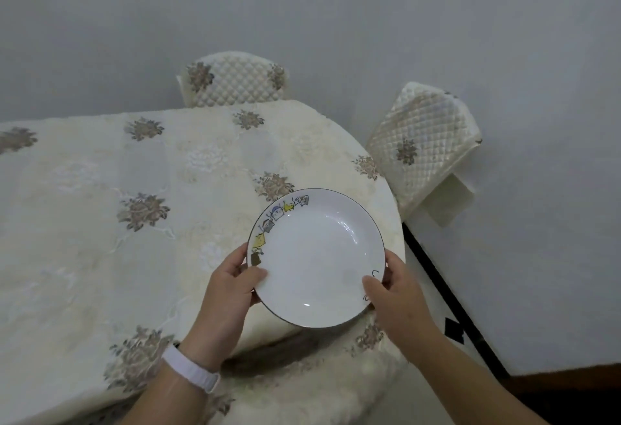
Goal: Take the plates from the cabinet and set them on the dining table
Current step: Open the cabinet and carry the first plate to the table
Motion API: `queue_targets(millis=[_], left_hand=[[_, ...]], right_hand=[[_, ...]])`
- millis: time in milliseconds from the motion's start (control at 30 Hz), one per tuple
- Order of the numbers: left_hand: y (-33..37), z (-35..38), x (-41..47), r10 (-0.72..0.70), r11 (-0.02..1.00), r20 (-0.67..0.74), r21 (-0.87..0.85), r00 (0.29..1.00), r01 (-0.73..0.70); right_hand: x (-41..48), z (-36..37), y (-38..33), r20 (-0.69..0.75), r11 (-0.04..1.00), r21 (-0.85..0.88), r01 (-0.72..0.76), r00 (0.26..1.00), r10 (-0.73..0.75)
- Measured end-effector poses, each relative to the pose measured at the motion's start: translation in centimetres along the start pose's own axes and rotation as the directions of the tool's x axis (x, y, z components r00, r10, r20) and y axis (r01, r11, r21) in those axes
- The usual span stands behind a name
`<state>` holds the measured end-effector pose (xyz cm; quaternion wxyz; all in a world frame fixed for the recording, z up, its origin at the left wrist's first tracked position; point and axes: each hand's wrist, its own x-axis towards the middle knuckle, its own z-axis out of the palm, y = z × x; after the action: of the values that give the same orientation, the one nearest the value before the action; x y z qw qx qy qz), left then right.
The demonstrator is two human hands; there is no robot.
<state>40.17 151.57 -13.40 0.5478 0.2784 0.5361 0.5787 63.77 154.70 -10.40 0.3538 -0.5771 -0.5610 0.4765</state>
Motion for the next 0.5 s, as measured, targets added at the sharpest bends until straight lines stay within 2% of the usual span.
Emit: queue_targets(millis=[200, 500], left_hand=[[1.0, -2.1, 2.8, -0.013, 0.999, -0.109, 0.046, 0.994, 0.018], [-0.4, -4.3, 6.5, -0.077, 0.995, -0.182, 0.046, 0.980, 0.087]], right_hand=[[4.9, 3.0, 0.4, 0.094, 0.997, -0.078, 0.004, 0.996, 0.004], [10.3, 5.7, 2.9, 0.208, 0.992, -0.126, -0.010, 0.978, 0.036]])
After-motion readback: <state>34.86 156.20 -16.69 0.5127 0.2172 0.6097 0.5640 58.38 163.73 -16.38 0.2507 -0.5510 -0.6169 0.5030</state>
